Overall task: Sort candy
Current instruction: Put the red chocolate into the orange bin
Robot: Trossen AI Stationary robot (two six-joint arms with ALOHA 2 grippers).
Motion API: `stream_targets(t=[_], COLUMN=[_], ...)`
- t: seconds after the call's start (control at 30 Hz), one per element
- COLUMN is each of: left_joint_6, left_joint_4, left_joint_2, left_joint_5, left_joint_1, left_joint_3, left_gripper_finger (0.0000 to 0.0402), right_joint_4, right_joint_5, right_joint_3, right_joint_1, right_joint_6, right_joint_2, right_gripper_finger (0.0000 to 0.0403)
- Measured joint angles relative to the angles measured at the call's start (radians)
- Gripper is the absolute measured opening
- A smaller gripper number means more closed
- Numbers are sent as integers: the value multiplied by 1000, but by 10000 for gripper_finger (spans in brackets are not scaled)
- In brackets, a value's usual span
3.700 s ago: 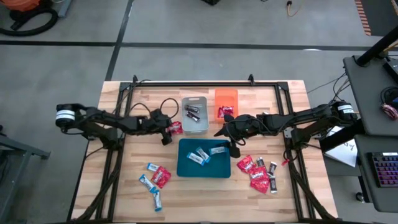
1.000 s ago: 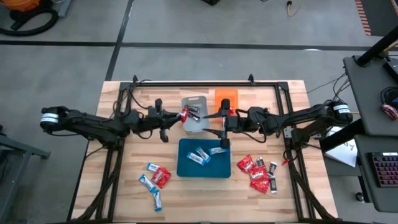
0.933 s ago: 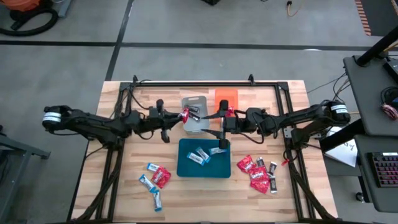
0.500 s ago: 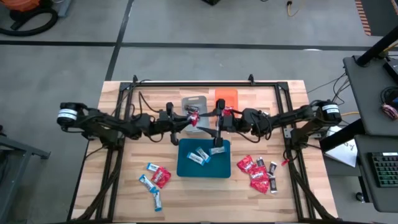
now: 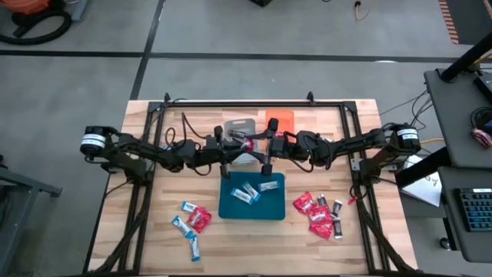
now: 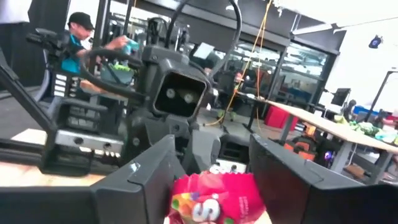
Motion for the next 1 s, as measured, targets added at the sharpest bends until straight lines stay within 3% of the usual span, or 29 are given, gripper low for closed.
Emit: stream_targets(t=[0.5, 0.73, 1.0], left_joint_6=[0, -6, -51], left_joint_4=[-3, -9, -62], left_joint_2=[-2, -3, -15], left_joint_5=[14, 15, -14], left_joint_1=[1, 0, 2], left_joint_3=[4, 6, 0], left_gripper_finger=[18, 38, 119], right_joint_4=[-54, -57, -115], right_joint_5=[-12, -12, 24], right_joint_3=[1, 1, 0], right_joint_1=[-17, -17, -34], right_joint_6=[-4, -1, 1], right_joint_2=[0, -1, -14], right_gripper_finger=[53, 44, 37])
